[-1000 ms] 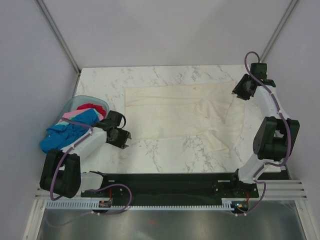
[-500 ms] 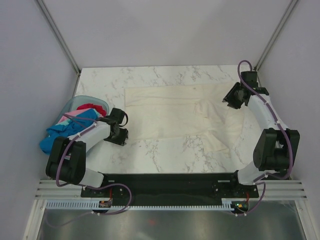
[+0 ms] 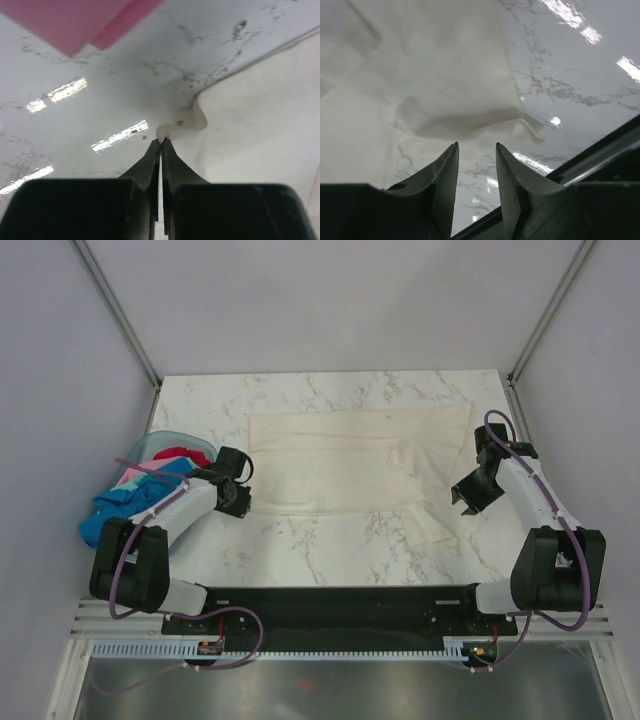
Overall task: Fold and stack the t-shirts
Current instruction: Fold the tshirt
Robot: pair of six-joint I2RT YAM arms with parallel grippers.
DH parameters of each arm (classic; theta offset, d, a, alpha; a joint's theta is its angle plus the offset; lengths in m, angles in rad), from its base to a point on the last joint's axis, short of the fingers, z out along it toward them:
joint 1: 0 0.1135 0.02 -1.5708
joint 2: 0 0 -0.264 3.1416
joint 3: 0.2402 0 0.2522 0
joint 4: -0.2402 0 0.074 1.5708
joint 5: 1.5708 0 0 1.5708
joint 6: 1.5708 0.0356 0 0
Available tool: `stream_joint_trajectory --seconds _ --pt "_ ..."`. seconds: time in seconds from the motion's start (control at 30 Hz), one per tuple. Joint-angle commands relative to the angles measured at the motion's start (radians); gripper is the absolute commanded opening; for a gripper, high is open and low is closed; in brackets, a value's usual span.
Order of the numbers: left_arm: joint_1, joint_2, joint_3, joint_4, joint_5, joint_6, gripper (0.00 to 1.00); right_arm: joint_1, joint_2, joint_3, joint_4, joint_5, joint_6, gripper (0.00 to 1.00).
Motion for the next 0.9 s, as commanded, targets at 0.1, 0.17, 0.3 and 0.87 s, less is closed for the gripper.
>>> stream_joint_trajectory --seconds 0.1,0.17,0.3,0.87 --pt "0.009 -0.038 0.053 0.017 -0.076 0.093 0.02 -0.003 -0.062 -0.13 -0.119 0.106 0.112 0.45" --pt "0.012 -0.038 0.054 0.02 -0.078 0.103 0.02 -0.003 -0.061 -0.13 -0.112 0.179 0.114 0.45" --pt "0.013 -0.036 0.056 0.029 -0.072 0.132 0.02 -0.017 -0.047 -0.149 -0.096 0.238 0.102 0.44" --pt "0.013 -0.036 0.042 0.049 -0.069 0.137 0.02 -0.018 -0.038 -0.328 0.152 0.107 0.109 0.4"
